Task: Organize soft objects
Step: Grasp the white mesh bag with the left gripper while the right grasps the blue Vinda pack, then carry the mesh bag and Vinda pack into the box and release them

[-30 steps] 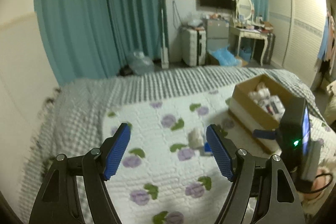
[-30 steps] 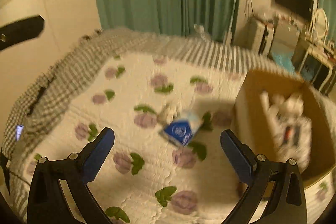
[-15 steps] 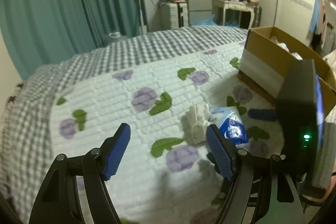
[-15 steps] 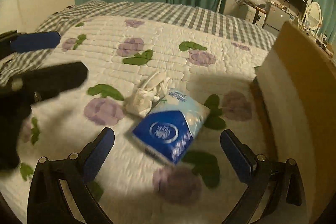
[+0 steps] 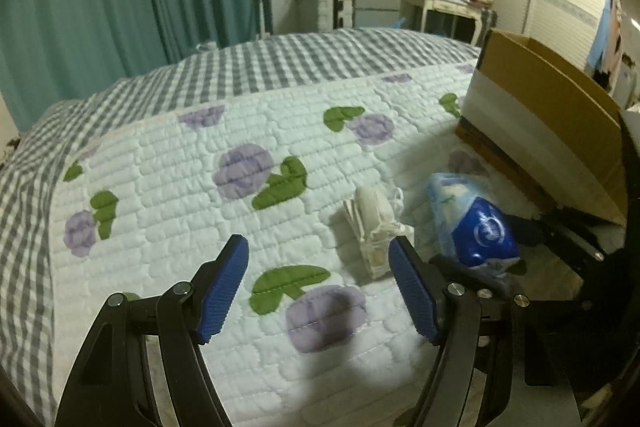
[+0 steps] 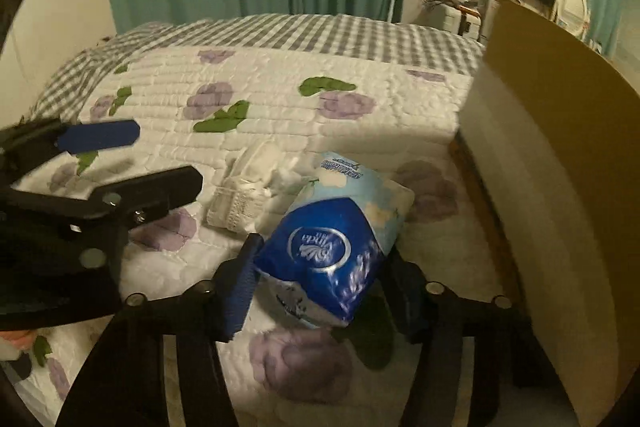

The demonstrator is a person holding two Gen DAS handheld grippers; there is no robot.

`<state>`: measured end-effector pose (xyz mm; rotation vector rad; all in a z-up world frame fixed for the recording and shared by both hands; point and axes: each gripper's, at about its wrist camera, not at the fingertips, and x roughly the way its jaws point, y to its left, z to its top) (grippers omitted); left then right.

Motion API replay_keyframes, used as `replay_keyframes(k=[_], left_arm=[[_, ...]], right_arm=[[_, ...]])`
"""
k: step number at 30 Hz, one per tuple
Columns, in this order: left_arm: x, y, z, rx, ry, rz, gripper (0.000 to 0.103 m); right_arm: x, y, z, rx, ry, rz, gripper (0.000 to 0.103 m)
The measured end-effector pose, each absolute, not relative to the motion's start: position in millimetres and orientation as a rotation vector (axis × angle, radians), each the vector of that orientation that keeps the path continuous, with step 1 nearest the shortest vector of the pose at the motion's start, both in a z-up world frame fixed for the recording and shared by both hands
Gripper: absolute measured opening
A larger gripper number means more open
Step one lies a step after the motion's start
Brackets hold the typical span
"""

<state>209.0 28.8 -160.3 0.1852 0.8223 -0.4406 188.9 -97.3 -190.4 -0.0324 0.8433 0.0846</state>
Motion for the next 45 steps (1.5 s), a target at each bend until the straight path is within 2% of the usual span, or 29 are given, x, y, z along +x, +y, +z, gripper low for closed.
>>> replay_keyframes(k=[14, 15, 17, 22, 37, 45], left_arm=[[229.4, 1.9, -187.4, 0.146, 0.888, -0.508, 0.069], [229.9, 1.8, -187.7, 0.152, 0.886, -0.505, 0.067], [229.7, 1.1, -188.4, 0.179, 0.878, -0.486, 0.051], [225.7, -3.3, -189.4, 0.197, 0.874, -0.517, 0.033], [183.0, 27.3, -148.4, 0.169, 0.779, -0.372, 0.031], [136.1, 39.8, -78.3, 0.156, 0.684, -0.288, 0.031]], right_arm=[[179.7, -114.9, -191.5, 0.043, 0.872, 0.072, 0.052], [179.6, -115.3, -191.9, 0.043, 0.874, 0.071, 0.052], [180.0, -115.3, -192.6, 0.043, 0.875, 0.071, 0.052], [179.8, -114.5, -192.6, 0.039, 0.872, 0.070, 0.052], [173.8, -108.0, -182.9, 0.016, 0.843, 0.092, 0.051], [154.5, -96.1, -143.2, -0.018, 0.778, 0.129, 0.051]])
